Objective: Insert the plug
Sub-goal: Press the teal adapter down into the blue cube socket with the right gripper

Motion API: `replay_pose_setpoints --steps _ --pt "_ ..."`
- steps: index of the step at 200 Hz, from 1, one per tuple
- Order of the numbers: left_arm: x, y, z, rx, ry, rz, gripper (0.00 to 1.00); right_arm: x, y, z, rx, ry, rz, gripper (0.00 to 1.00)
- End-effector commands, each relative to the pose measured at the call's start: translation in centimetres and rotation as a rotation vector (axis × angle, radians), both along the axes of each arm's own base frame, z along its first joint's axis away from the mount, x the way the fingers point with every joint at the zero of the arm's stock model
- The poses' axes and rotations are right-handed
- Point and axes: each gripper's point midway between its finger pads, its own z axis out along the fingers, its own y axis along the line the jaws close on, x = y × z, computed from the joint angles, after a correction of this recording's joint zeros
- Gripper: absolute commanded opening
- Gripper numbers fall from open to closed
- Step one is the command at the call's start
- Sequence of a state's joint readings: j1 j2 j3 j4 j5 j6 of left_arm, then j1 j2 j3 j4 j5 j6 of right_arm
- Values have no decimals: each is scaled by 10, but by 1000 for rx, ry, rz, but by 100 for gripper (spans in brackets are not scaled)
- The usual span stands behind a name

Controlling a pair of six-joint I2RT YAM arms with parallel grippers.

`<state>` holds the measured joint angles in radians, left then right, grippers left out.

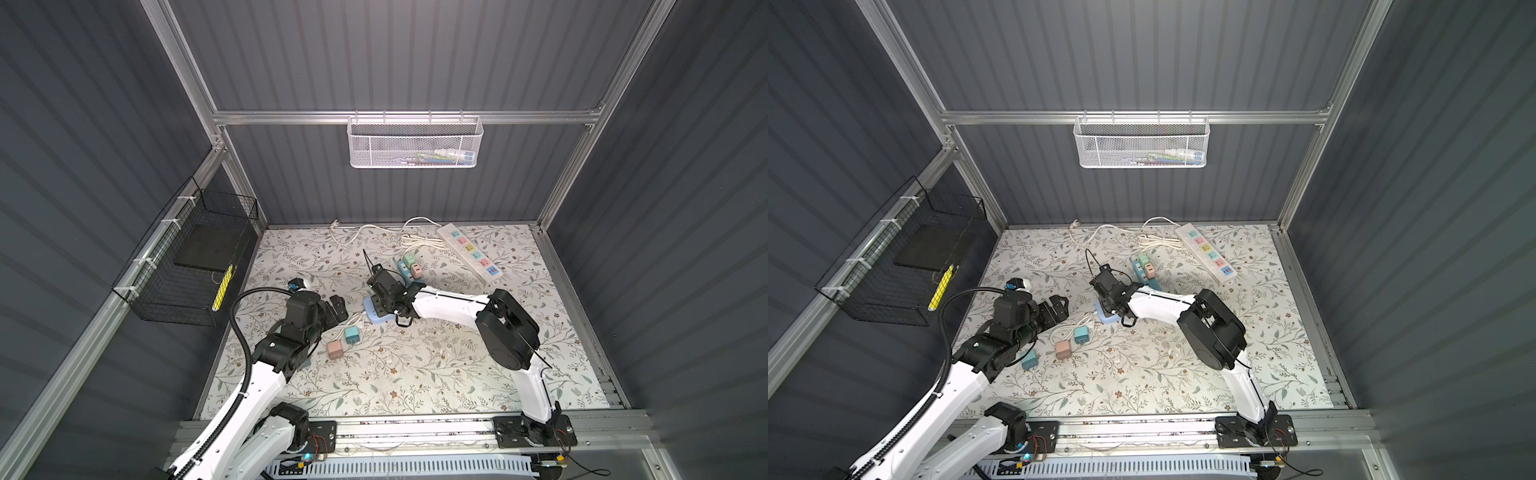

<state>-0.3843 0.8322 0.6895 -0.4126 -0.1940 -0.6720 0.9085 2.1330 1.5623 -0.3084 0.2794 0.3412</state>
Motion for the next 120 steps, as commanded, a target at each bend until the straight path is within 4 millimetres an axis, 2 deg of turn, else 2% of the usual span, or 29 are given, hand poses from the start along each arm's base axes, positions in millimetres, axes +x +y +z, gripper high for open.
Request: replay_pose_setpoints --steps 1,26,47,87,120 --pt "-3 8 10 51 -5 1 100 1 -2 41 28 -30 11 63" --pt "-3 7 13 49 -12 -6 100 3 -4 67 65 -63 15 66" --pt "-1 4 15 41 -13 -14 100 11 -10 76 79 -77 4 66" --pt "3 0 7 32 6 -22 100 29 -19 59 43 -59 -22 67" --pt "1 -4 -2 15 33 -32 100 29 -23 32 38 -8 -37 67"
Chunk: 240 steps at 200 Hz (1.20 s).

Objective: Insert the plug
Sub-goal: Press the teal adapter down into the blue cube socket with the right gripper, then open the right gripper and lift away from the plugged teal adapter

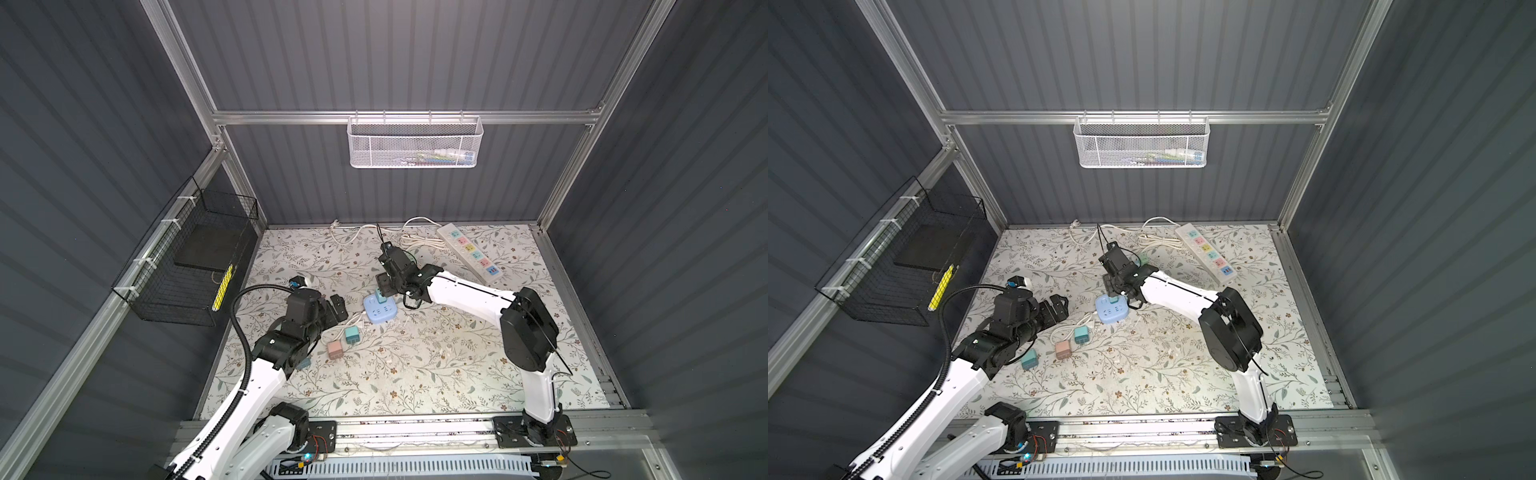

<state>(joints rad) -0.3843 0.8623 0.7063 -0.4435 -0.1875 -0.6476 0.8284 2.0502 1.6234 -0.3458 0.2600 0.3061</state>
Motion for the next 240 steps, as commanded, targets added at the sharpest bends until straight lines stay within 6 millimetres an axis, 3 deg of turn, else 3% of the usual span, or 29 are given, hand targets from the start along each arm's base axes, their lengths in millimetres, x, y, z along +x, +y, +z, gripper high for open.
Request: replay_pose_setpoints --steps 1,32,51,82,112,137,163,194,240 --pt "2 -3 4 -17 -5 -12 100 -6 -3 -30 -31 60 6 67" --pt "0 -2 -1 -15 4 -11 100 -12 -15 -49 -64 81 -6 67" --pt "1 -3 -3 -15 11 -14 100 -14 -20 -45 -58 75 -9 67" --pt "3 -6 -10 -18 33 -17 100 -15 -16 -18 -15 43 12 68" --pt "-5 8 -41 55 144 45 100 -19 -20 20 -13 -47 1 73" --pt "-12 10 -72 90 222 31 95 -38 -32 21 -23 -89 -36 77" --pt "-13 1 -89 171 266 -20 92 -61 -50 28 61 -94 -84 78" --pt "-12 -11 -98 306 313 -79 89 -89 -85 17 103 -73 -147 78" --pt "-10 -29 -90 306 334 -167 80 -118 -125 -4 92 -53 -179 81"
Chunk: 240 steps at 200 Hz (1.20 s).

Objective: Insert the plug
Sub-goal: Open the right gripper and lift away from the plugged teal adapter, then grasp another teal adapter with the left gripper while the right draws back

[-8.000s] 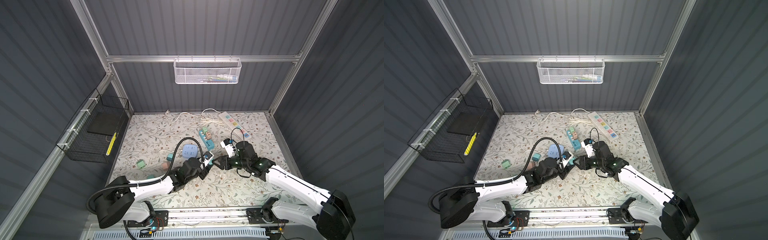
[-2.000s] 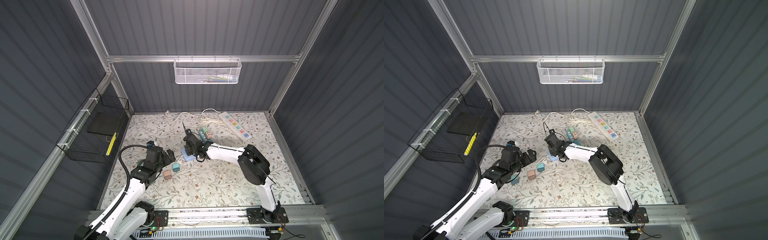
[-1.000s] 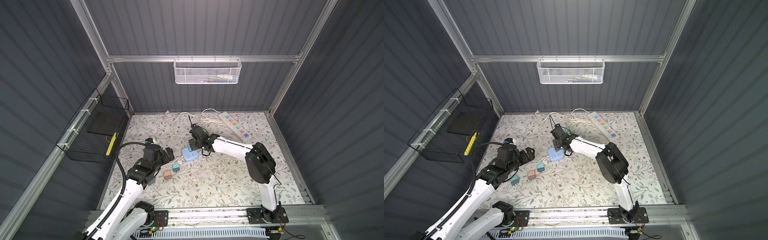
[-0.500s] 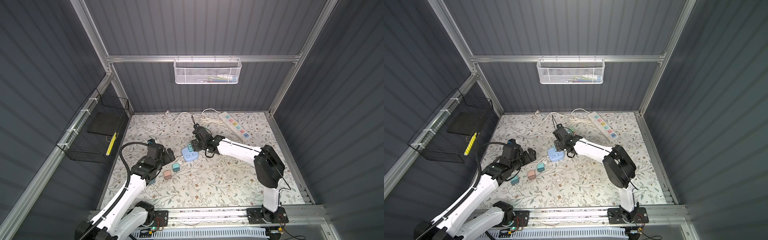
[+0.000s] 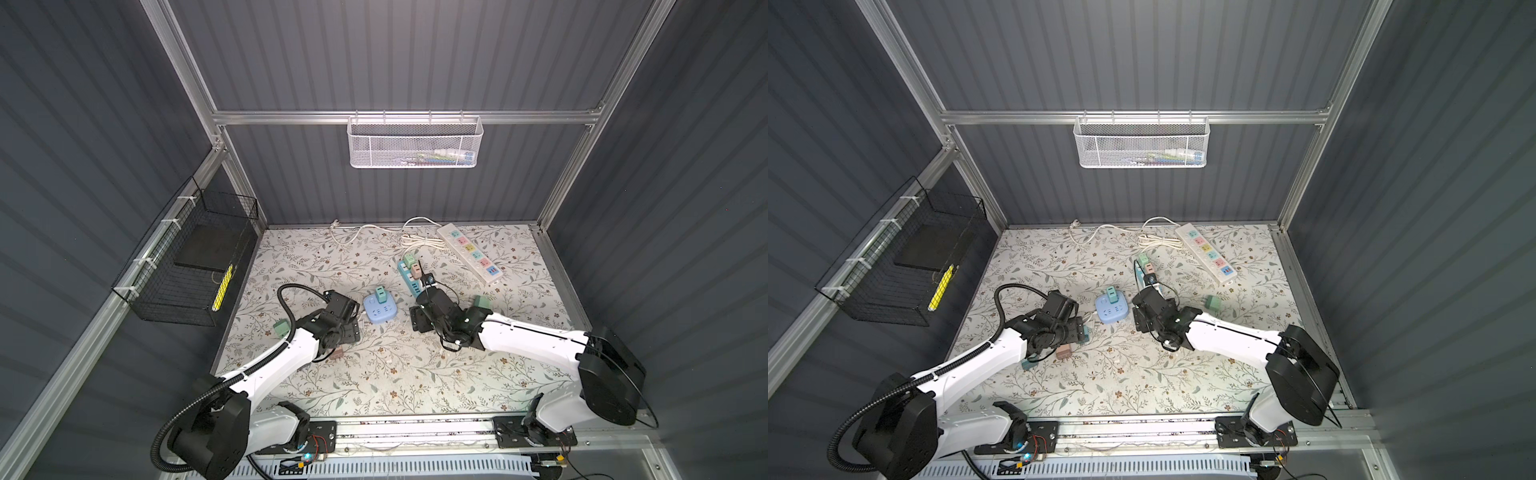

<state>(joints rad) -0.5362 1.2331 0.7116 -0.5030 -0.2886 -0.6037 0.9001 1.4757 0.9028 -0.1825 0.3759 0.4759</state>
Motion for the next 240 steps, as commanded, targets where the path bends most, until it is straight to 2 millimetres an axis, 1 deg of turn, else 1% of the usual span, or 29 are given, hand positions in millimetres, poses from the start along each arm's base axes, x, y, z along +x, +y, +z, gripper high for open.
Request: replay_pose_setpoints --steps 1,17,38,49,77,107,136,162,182,200,240 --pt "3 -7 15 8 1 -51 80 -8 -19 -5 24 -24 -56 81" --pt "1 -12 8 9 45 -67 80 -12 -36 -12 17 -34 -113 84" --pt "-3 -20 -3 25 113 -97 80 -14 -43 -14 20 -23 -141 84" --pt "-5 -23 -3 41 128 -109 80 -15 -41 -13 26 -23 -136 84" --pt "-9 -21 -3 59 141 -106 78 -15 -39 -8 44 -31 -121 84" --pt "-14 -28 -15 45 191 -130 72 -16 -32 -9 68 -20 -99 84" --pt "-11 -31 -20 48 195 -133 68 -18 -32 -10 70 -13 -93 83" --pt "-4 -39 -22 37 192 -149 65 -19 -34 -13 67 -10 -97 83" --pt "1 -44 -26 43 200 -156 62 -21 -33 -15 70 1 -92 83" --pt "0 -42 -32 61 211 -142 58 -22 -37 -15 75 -4 -106 83" --pt "-5 -40 -41 74 233 -134 57 -23 -40 -12 92 -20 -113 83"
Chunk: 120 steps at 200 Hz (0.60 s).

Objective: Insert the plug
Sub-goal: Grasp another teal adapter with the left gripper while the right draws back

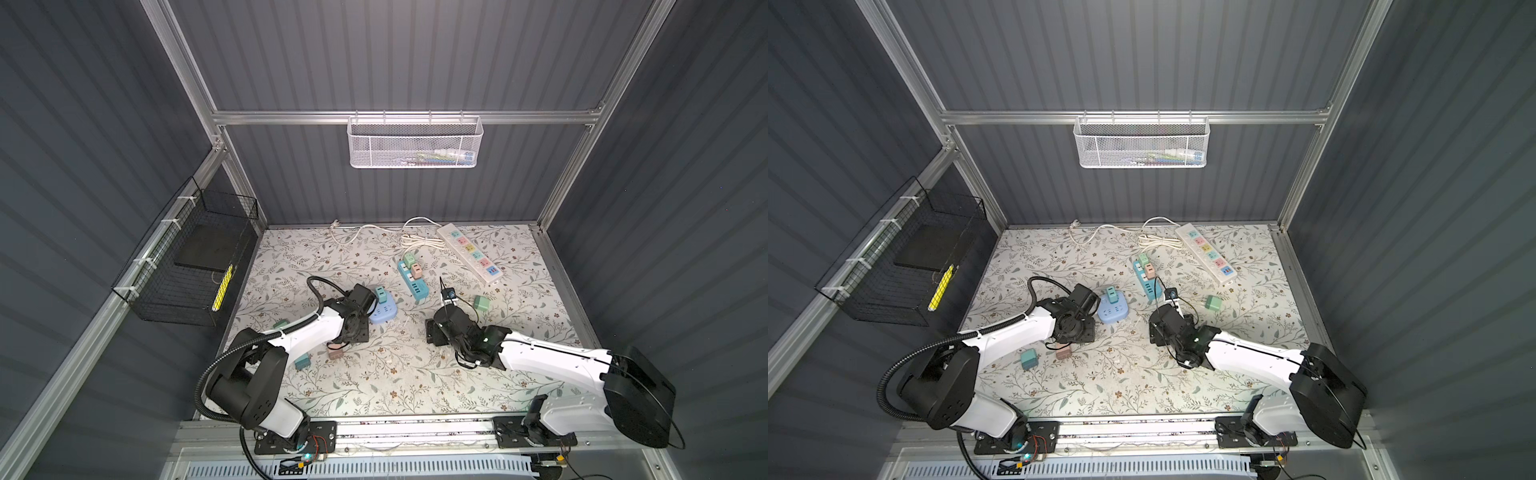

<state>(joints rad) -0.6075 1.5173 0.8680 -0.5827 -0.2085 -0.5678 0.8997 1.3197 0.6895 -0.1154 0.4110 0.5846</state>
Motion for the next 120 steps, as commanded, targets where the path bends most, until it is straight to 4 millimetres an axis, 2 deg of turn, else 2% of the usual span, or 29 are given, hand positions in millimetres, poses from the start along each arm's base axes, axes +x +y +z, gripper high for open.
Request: replay_pose_setpoints --steps 1,66,95,120 --pt "-3 -1 -6 11 20 -4 57 1 -2 5 22 -21 -15 83" --pt "-5 7 -16 71 31 4 57 0 1 2 21 -5 -6 83" --pt "-4 6 -17 58 11 3 48 0 0 2 17 -8 -6 83" --pt "-3 8 -15 71 6 -9 46 -4 2 5 34 4 8 82"
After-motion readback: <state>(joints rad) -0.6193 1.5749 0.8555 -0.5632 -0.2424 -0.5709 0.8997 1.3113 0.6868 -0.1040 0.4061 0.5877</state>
